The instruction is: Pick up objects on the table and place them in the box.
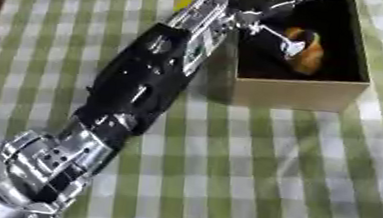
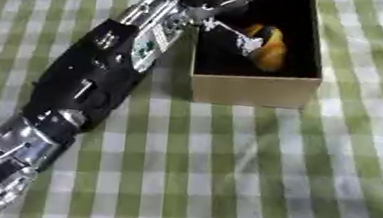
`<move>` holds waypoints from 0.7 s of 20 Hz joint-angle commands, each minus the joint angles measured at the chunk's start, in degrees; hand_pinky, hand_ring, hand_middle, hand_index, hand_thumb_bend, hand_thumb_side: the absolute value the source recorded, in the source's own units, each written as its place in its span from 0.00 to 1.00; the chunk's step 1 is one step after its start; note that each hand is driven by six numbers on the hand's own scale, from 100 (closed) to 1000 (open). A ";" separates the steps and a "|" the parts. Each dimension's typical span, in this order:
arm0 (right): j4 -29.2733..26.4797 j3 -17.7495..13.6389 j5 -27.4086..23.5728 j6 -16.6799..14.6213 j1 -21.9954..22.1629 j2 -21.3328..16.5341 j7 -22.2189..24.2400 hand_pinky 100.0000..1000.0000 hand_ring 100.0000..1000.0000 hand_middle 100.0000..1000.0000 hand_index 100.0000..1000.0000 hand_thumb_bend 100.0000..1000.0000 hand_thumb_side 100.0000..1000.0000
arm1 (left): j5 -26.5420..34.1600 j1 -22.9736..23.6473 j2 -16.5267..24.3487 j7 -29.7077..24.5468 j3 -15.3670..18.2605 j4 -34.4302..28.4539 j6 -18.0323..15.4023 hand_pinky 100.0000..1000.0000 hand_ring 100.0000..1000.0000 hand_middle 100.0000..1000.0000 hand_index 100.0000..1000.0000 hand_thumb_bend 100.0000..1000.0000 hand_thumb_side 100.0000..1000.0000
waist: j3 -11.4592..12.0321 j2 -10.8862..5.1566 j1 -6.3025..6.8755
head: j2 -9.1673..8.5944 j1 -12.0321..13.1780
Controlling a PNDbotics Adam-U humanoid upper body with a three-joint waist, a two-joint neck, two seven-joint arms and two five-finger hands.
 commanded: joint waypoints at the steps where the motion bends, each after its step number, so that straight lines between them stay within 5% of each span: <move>1: -0.95 -0.21 0.82 -0.03 0.52 -0.69 -0.07 0.95 0.81 0.40 0.72 0.00 0.47 | 4.88 -2.52 3.09 -0.43 -0.34 -6.21 1.37 0.74 0.76 0.75 0.89 0.00 0.19 | 0.57 -1.88 -0.42 | 0.62 -0.65; 8: -0.95 -2.31 2.51 -2.88 3.70 -1.60 -2.66 0.94 0.81 0.41 0.73 0.00 0.47 | 22.05 -1.60 13.96 -6.23 1.21 -18.32 8.17 0.72 0.71 0.71 0.85 0.00 0.21 | 4.36 -3.68 -0.40 | 1.64 -3.68; 14: -0.95 -3.59 3.17 -8.83 6.65 -2.07 -4.91 0.94 0.81 0.42 0.73 0.00 0.47 | 24.01 1.48 21.61 -10.47 3.42 -16.20 11.28 0.74 0.74 0.74 0.88 0.00 0.23 | 5.96 -4.77 -2.16 | 1.00 -5.65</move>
